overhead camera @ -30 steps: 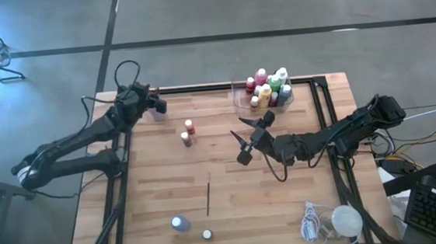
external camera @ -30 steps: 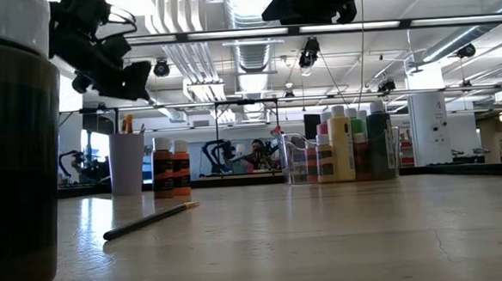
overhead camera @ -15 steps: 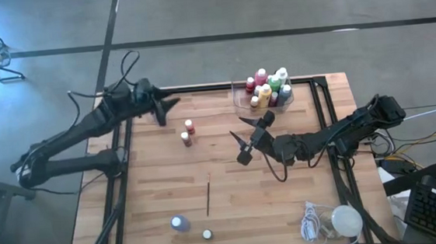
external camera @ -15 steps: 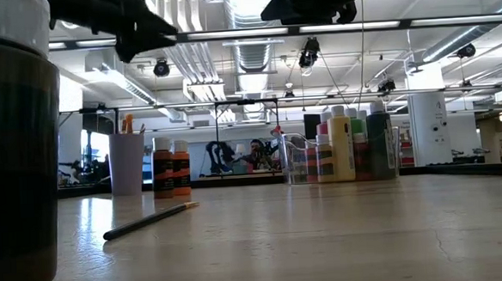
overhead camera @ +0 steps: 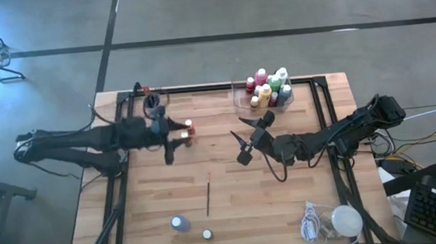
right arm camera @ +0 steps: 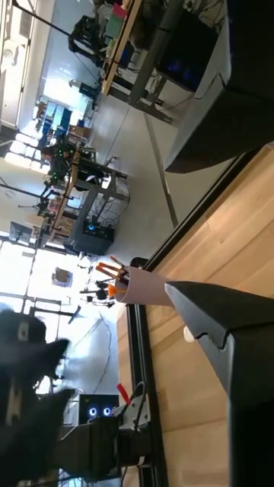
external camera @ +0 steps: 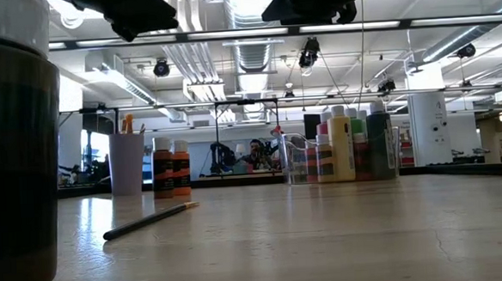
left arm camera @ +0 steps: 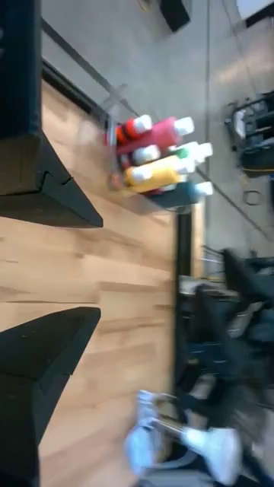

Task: Pick & Place Paint Supplies
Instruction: Put the gold paint brush into the violet cup

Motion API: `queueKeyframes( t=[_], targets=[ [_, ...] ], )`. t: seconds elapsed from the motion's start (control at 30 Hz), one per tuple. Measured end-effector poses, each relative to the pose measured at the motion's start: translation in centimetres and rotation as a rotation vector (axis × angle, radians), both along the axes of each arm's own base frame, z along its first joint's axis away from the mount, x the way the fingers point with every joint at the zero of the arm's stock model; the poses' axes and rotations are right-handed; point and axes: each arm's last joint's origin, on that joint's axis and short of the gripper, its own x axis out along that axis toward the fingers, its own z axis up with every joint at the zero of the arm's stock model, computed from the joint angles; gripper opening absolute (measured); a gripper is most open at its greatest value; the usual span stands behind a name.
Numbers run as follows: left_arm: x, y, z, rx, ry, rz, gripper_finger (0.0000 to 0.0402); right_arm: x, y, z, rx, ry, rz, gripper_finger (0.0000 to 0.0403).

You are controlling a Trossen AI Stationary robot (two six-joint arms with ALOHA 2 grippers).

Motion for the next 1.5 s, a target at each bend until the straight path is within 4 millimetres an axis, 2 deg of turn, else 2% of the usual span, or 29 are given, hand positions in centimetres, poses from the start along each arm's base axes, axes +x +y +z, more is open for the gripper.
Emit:
queueKeyframes(
  t=[0.27, 0.53, 0.8, 0.97, 1.13, 1.5],
  targets=[
    [0.9, -2.7, -2.5, 0.024, 0.196, -0.022, 0.0186, 0.0, 0.0, 0.0, 0.0, 0.002, 0.0, 0.0246],
    [0.4, -2.7, -5.1, -0.06, 0.431, 0.032, 0.0186, 0.0, 0.0, 0.0, 0.01, -0.005, -0.001, 0.0266],
    [-0.8, -2.5, -9.0, -0.144, 0.561, 0.113, 0.0186, 0.0, 0.0, 0.0, 0.02, -0.014, -0.001, 0.0276],
    [-1.5, -2.2, -11.7, -0.133, 0.572, 0.213, 0.0186, 0.0, 0.0, 0.0, 0.026, -0.019, -0.001, 0.0274],
    [-2.0, -2.1, -14.2, -0.134, 0.538, 0.227, 0.0186, 0.0, 0.0, 0.0, 0.026, -0.019, -0.002, 0.0258],
    [-3.0, -1.7, -17.8, -0.056, 0.387, 0.236, 0.0186, 0.0, 0.0, 0.0, 0.026, -0.019, -0.002, 0.024]
  ],
)
